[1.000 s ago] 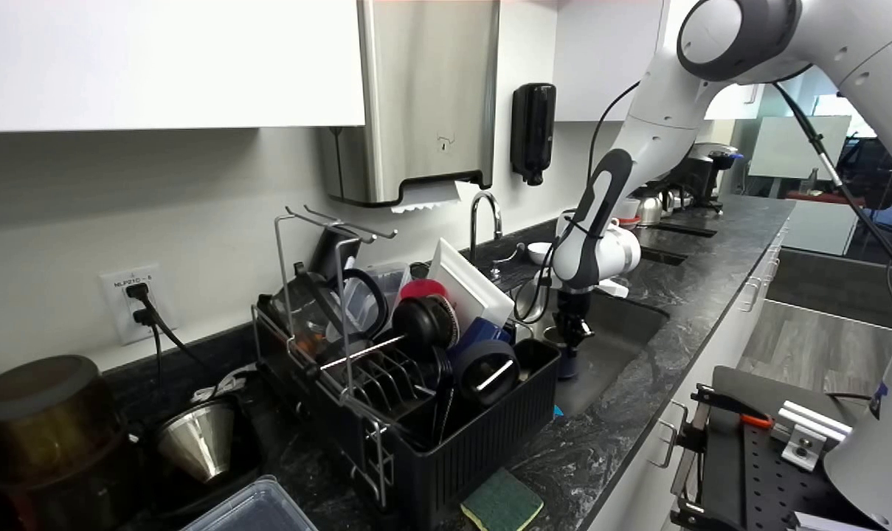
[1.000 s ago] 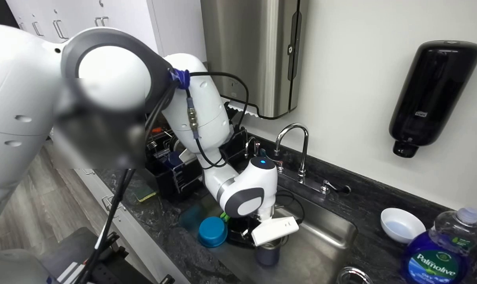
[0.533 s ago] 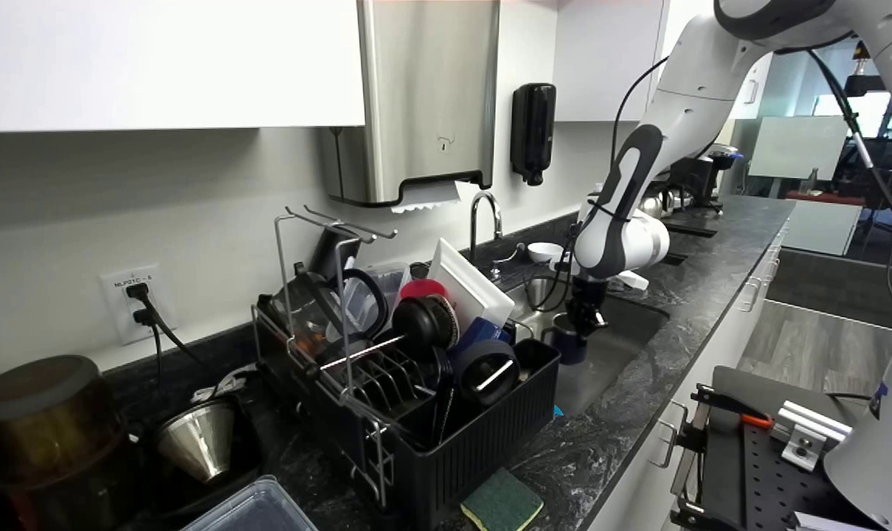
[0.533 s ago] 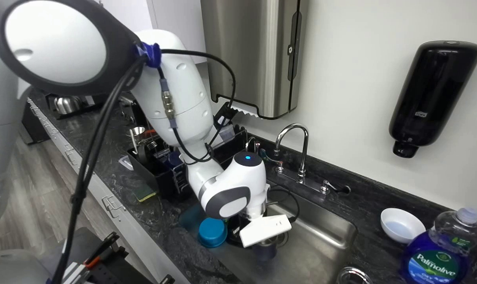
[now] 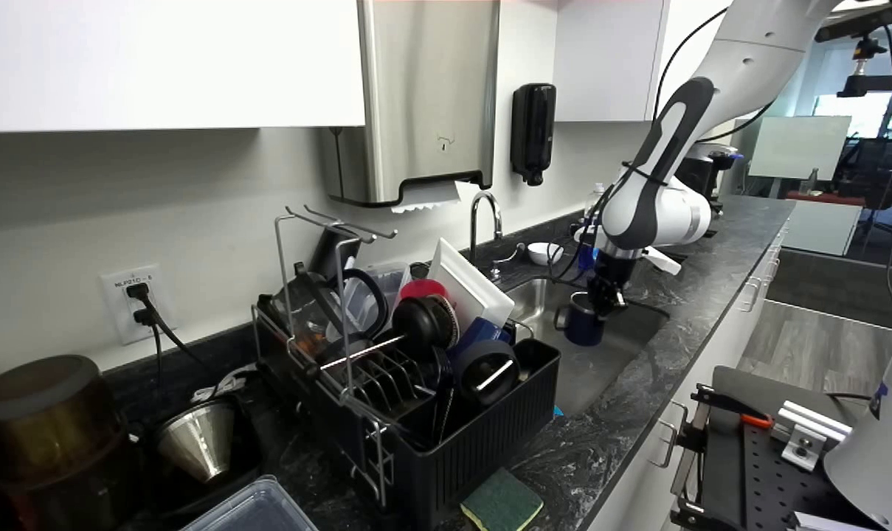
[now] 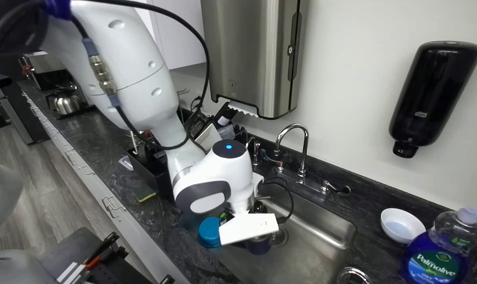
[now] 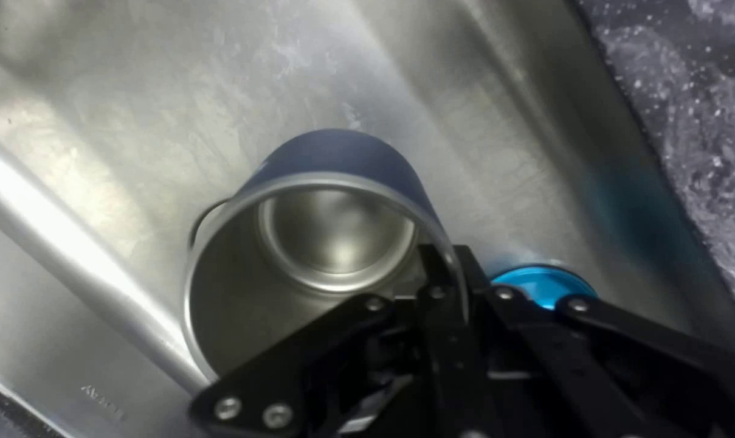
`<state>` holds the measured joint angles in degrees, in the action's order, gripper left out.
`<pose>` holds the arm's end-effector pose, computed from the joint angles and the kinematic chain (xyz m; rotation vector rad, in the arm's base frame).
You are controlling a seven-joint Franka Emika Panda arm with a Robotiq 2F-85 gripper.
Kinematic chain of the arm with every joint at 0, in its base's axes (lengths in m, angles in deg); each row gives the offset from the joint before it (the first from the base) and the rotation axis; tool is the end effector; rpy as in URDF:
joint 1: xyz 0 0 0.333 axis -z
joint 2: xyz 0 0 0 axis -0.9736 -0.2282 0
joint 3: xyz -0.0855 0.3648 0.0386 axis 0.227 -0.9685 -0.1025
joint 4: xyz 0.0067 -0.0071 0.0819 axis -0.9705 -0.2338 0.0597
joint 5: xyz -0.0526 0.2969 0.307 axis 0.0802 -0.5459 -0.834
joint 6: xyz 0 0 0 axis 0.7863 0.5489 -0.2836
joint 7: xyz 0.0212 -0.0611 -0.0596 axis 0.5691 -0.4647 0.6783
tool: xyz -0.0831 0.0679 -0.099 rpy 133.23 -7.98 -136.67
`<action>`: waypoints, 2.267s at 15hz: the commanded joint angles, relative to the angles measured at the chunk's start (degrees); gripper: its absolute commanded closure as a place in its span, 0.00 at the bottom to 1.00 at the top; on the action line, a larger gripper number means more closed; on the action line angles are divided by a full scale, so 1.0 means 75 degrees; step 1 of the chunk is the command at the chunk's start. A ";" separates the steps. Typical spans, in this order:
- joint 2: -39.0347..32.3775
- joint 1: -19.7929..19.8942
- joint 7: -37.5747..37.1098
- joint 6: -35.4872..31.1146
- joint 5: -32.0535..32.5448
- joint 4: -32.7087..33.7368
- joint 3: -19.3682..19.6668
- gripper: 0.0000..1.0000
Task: Move the blue mug from the sink to the dish rack
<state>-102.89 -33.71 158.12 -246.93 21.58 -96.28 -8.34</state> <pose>0.4187 -0.2505 0.1421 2.8480 1.1706 0.2000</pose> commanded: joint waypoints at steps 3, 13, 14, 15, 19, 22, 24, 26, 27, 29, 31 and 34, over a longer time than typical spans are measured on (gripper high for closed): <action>0.0912 0.2278 0.1855 0.0883 -0.2073 -0.0019 -0.2308 0.98; 0.2588 0.1900 0.5643 0.3758 -0.3792 0.0063 -0.0997 0.98; 0.2741 0.1503 0.5787 0.4136 -0.3492 0.0006 -0.0421 0.98; 0.2893 0.1114 0.5891 0.4482 -0.3204 -0.0038 0.0090 0.98; 0.3377 -0.0372 0.5951 0.5037 -0.2139 -0.0232 0.1658 0.98; 0.3770 -0.1377 0.5868 0.5049 -0.1563 -0.0428 0.2416 0.98; 0.4080 -0.1975 0.5864 0.5023 -0.1251 -0.0581 0.2836 0.98; 0.4434 -0.2510 0.5875 0.5039 -0.1018 -0.0733 0.3198 0.98; 0.4601 -0.2711 0.5837 0.5130 -0.0894 -0.0776 0.3309 0.98; 0.4877 -0.3079 0.5922 0.5196 -0.0723 -0.0883 0.3521 0.98; 0.5144 -0.3376 0.5888 0.5263 -0.0507 -0.0997 0.3608 0.98; 0.5484 -0.3770 0.5824 0.5391 -0.0258 -0.1140 0.3594 0.98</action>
<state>-64.87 -59.22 201.44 -207.29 17.40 -103.36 17.28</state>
